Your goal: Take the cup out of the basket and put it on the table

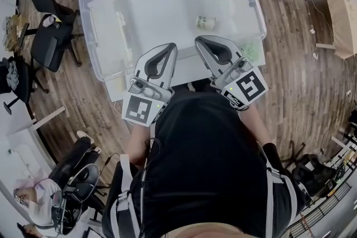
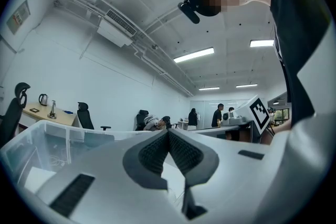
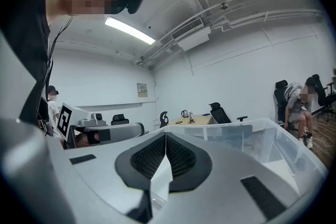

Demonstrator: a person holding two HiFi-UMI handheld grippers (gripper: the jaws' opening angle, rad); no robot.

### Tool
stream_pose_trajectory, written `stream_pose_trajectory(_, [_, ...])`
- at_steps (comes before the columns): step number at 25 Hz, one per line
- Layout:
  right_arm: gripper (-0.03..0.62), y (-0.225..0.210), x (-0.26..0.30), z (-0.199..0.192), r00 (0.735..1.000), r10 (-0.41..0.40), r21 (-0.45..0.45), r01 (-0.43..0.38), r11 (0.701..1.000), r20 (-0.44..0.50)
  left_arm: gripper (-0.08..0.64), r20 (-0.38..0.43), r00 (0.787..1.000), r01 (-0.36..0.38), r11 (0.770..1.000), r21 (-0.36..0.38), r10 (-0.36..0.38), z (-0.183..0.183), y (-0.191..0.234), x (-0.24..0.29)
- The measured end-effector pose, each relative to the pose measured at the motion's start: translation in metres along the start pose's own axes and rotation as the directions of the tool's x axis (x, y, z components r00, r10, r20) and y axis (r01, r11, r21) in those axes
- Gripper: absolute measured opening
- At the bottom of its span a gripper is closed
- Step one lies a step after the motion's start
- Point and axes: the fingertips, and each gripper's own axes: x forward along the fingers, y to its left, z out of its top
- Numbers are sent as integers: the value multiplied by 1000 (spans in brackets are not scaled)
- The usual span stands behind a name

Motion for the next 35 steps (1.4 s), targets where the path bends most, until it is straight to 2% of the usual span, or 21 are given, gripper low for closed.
stream_pose_trajectory(6, [18,-27,5,5,999,32,-19,-33,999,-37,17,8,1000,0,1000,-19,0,0,5,15])
stream_pose_trajectory(17, [22,-80,38,-8,969,80,-163,-120,979,-235,17,-7,1000,-27,1000,-9,27,-2,24,31])
stream_pose_trajectory(20, [84,-90,47,-18,951,98,-184,-156,970,-292,17,-20,999,-28,1000,-7,28,-5,27,35])
stream_pose_trajectory(28, [128,-114,66,-53,884,115,-236,-244,941,-453,17,-36,998,-46,999,-12,46,-6,36,38])
stream_pose_trajectory(32, [153,-125,72,-80,822,123,-253,-308,917,-555,17,-24,998,-54,998,-15,53,-5,40,38])
stream_pose_trajectory(35, [175,-128,72,-104,758,142,-248,-376,893,-636,17,-29,998,-60,998,-21,59,-7,43,37])
